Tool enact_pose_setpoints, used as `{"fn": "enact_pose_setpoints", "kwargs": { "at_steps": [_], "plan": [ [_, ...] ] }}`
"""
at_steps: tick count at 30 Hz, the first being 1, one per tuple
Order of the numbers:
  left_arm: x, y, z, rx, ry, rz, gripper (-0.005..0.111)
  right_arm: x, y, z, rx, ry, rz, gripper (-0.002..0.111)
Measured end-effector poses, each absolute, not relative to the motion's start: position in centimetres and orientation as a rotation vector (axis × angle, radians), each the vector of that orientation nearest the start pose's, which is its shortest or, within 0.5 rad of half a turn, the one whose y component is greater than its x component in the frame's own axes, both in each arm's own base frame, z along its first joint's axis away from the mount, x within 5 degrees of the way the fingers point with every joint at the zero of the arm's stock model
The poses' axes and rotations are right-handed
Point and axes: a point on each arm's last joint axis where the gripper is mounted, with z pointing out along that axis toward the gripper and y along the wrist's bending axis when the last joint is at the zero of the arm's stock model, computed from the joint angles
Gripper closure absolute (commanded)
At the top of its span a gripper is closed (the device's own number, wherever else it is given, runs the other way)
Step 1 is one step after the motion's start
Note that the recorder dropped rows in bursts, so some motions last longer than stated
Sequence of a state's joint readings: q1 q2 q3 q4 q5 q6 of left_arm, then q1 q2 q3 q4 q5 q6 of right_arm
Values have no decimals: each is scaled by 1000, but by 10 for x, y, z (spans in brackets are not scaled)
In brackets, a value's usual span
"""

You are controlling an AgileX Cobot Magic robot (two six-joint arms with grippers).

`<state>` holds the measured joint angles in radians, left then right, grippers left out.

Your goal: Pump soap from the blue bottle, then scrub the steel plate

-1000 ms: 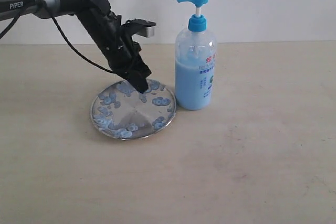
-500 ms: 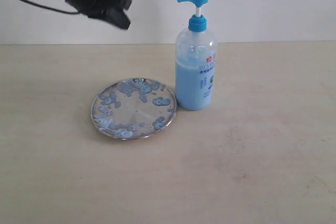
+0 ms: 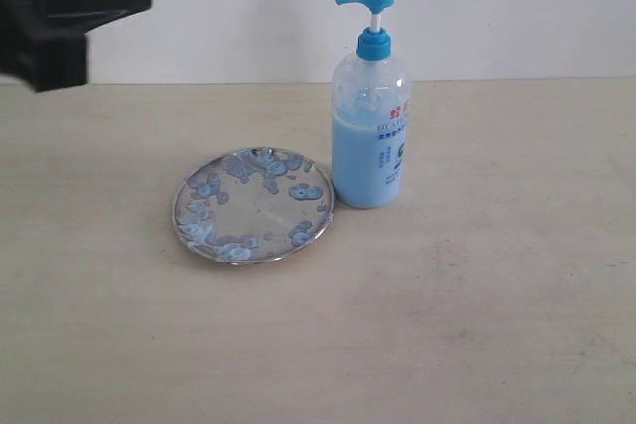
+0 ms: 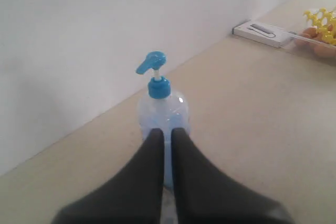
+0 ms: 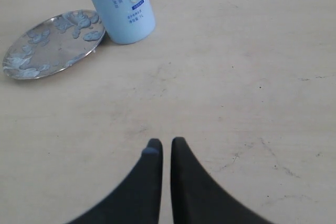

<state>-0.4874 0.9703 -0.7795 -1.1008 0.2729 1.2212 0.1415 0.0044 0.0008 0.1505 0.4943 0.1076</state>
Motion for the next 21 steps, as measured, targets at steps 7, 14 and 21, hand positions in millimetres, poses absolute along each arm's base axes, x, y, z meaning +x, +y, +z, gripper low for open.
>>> {"fn": "enact_pose_setpoints", "kwargs": {
  "at_steps": [7, 14, 21],
  "plan": [
    [139, -87, 355, 626, 1544, -341, 103, 48, 13, 169, 52, 1990, 318, 107],
    [114, -60, 374, 638, 1315, -47, 103, 48, 13, 169, 52, 1990, 318, 107],
    [97, -48, 386, 670, 1173, 112, 103, 48, 13, 169, 52, 1990, 318, 107]
  ]
}}
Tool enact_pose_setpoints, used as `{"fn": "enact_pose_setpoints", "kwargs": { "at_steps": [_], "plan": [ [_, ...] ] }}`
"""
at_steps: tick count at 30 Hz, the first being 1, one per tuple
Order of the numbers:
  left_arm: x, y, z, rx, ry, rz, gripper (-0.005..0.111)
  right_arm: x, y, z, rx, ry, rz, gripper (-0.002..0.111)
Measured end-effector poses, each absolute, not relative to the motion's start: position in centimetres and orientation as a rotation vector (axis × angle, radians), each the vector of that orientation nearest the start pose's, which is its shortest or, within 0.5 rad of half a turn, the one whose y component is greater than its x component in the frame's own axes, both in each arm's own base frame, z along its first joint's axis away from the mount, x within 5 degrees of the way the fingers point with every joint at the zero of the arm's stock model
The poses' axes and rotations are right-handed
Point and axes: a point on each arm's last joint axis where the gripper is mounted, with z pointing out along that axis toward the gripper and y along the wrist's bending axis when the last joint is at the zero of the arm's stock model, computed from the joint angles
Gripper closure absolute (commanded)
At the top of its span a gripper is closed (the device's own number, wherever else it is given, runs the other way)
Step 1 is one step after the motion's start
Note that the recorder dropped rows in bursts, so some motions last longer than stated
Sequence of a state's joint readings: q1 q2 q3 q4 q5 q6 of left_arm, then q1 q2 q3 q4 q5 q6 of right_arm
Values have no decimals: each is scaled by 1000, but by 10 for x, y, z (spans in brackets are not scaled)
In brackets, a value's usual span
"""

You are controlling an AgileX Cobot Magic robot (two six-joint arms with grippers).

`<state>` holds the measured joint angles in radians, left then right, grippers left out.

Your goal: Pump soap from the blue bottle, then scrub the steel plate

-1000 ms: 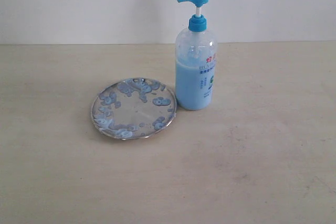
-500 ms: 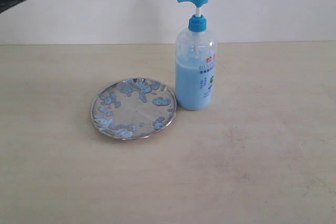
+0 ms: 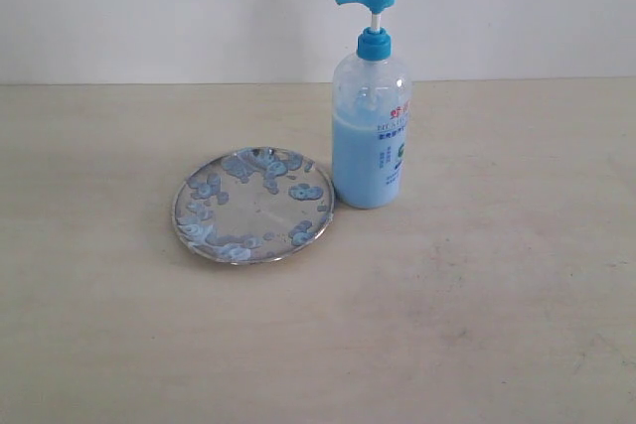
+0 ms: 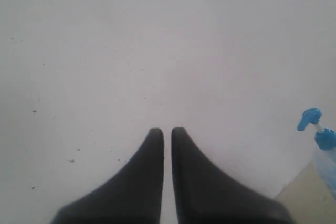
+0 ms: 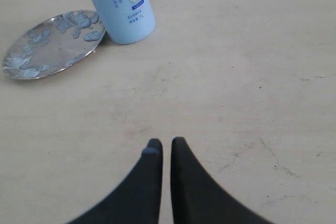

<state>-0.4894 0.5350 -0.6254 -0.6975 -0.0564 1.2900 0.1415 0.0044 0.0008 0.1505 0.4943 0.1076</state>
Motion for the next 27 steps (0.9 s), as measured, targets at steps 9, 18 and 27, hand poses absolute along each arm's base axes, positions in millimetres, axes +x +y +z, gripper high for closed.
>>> {"fn": "enact_pose_setpoints", "kwargs": {
  "at_steps": [9, 18, 27],
  "plan": [
    [112, -41, 312, 309, 1451, -239, 103, 48, 13, 169, 52, 1990, 318, 107],
    [87, -16, 202, 86, 1781, -189, 103, 48, 13, 169, 52, 1990, 318, 107],
    [59, 0, 188, -61, 1790, -37, 103, 48, 13, 169, 52, 1991, 318, 107]
  ]
}}
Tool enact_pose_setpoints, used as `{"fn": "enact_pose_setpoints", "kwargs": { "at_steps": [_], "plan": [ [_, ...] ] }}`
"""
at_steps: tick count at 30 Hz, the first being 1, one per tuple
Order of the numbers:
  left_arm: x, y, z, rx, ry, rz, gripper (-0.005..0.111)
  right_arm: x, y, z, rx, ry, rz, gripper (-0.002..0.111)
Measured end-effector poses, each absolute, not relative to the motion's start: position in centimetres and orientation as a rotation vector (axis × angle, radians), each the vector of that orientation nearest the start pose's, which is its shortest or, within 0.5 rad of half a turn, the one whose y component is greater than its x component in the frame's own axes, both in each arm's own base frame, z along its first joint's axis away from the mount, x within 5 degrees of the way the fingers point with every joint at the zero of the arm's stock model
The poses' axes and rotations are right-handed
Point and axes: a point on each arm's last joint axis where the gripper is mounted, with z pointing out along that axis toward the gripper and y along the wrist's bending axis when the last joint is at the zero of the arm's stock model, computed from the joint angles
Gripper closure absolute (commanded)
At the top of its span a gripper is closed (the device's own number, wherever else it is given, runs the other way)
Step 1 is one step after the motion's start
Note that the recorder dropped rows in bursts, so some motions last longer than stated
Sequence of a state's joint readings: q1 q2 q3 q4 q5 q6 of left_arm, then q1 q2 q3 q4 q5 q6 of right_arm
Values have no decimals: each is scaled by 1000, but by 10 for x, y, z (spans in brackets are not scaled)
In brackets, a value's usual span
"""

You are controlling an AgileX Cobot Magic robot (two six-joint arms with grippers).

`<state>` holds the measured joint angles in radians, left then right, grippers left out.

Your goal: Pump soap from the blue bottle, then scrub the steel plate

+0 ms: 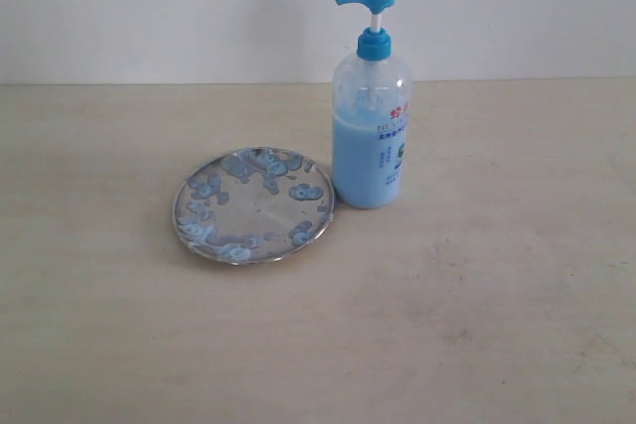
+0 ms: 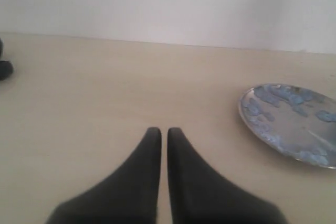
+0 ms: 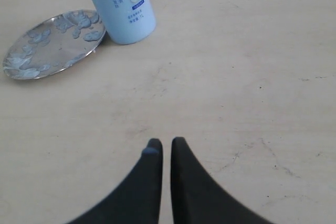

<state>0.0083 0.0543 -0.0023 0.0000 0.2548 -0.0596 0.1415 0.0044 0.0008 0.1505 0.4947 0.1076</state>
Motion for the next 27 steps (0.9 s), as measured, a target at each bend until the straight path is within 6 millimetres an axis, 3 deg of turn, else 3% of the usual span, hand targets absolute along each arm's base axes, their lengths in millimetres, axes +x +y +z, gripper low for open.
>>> {"fn": "enact_pose_setpoints", "kwargs": {
  "at_steps": [7, 27],
  "plan": [
    [53, 5, 182, -79, 1828, 62, 103, 48, 13, 169, 52, 1991, 318, 107],
    [53, 5, 181, -79, 1834, 66, 103, 48, 13, 169, 52, 1991, 318, 107]
  ]
}}
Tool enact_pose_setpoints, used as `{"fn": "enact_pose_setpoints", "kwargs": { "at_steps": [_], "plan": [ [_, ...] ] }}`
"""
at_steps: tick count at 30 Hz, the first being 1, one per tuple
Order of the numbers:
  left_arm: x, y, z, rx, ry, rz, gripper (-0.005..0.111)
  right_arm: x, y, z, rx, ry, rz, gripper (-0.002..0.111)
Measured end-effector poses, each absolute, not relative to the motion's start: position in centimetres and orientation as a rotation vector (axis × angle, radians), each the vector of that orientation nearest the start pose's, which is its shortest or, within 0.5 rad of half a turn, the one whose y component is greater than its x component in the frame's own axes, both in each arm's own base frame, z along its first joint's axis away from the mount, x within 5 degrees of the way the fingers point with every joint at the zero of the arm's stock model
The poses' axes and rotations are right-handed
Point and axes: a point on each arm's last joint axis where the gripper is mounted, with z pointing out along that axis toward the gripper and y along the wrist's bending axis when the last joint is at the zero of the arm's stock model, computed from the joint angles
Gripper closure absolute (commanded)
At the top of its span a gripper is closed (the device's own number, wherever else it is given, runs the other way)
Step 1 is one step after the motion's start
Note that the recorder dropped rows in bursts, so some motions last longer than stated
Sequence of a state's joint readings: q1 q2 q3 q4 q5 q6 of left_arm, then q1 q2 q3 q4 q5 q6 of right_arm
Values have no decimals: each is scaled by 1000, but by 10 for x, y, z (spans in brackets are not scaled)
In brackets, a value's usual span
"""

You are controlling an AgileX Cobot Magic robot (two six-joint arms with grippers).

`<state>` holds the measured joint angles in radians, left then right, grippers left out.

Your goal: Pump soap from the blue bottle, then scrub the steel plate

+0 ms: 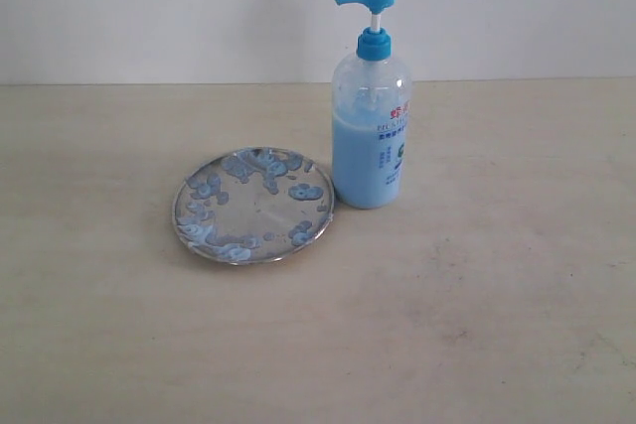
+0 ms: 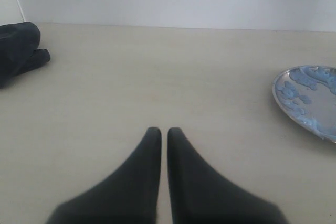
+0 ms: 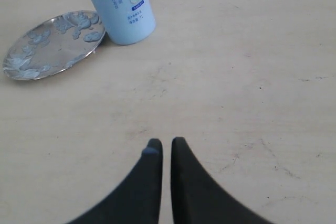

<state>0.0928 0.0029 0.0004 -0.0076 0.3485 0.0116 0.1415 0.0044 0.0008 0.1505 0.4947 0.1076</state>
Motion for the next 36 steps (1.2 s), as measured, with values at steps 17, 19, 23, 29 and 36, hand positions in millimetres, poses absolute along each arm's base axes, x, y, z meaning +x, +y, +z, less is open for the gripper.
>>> {"fn": "enact_pose_setpoints", "kwargs": {
  "at_steps": [17, 19, 23, 29, 36],
  "plan": [
    [53, 5, 181, -79, 1834, 66, 103, 55, -3, 184, -256, 1795, -177, 107],
    [53, 5, 181, -79, 1834, 66, 103, 55, -3, 184, -258, 1794, -180, 107],
    [53, 5, 181, -79, 1834, 66, 103, 54, -4, 182, -256, 1812, -186, 107],
    [53, 5, 181, -79, 1834, 66, 103, 54, -11, 186, 141, 1779, -114, 107],
    [53, 5, 181, -79, 1836, 66, 103, 52, -12, 179, 264, 1844, -67, 107]
  ]
}}
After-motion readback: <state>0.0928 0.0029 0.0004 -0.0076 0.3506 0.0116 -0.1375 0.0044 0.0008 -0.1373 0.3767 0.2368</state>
